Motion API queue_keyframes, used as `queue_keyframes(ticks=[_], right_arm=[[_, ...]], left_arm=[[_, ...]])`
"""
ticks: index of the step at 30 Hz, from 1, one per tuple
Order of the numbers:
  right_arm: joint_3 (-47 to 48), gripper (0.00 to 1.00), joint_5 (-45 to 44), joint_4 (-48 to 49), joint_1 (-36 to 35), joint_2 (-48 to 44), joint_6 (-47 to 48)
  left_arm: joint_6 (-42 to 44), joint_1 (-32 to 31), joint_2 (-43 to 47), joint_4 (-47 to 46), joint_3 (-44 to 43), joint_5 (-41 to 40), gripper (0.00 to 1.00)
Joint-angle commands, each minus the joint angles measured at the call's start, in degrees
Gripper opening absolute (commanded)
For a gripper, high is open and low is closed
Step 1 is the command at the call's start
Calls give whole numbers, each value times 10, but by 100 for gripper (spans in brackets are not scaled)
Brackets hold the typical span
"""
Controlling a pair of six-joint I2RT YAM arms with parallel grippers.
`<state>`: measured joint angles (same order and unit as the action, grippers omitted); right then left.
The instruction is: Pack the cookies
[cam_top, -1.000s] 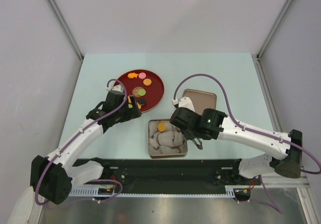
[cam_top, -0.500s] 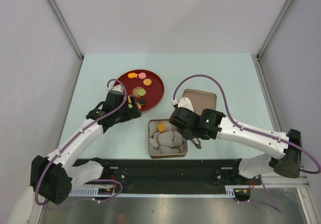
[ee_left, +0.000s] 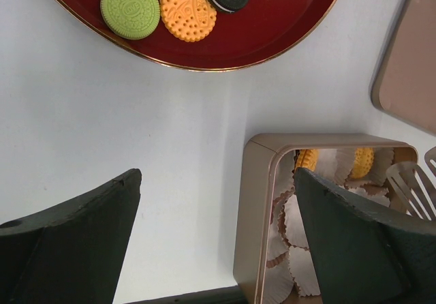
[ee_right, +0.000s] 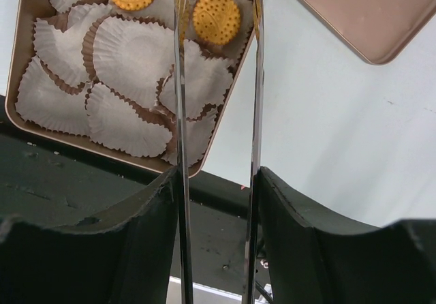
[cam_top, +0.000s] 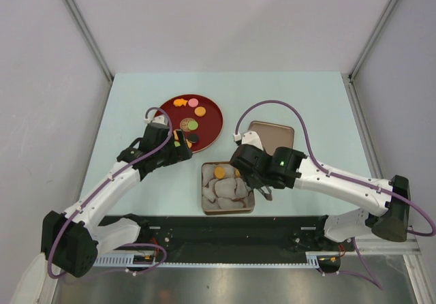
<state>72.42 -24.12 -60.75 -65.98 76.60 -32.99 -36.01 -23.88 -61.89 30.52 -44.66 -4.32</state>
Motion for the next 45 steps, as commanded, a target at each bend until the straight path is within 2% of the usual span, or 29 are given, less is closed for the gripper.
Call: queue_keyframes(ticks=[1,8,12,17,22,26,32,37,45], right_arm=[[3,54,-5,16,2,-8,-5],[7,54,3,37,3,-22,1],[42,54,29,75,18,-1,40],[118,54,64,135,46,96,103],[241,53,131,175,111,201,164],[348,52,174,171,143,319,188],[463,52,235,151,166,430,194],[471,52,253,148,167,459,190],[393,52,243,169,166,429,189]], left_arm=[[2,-2,8,-14,4,-3,99],[1,-2,10,-15,4,-2,99],[1,-2,9,-17,4,1,99],[2,-2,15,-4,-6,-10,99],[7,-1,28,26,-41,-22,99],[1,0,47,39,-53,-39,100],[-15,7,49,61,-57,-72,100],[-34,9,53,83,-59,-110,100],[-41,11,52,73,-46,-114,100]])
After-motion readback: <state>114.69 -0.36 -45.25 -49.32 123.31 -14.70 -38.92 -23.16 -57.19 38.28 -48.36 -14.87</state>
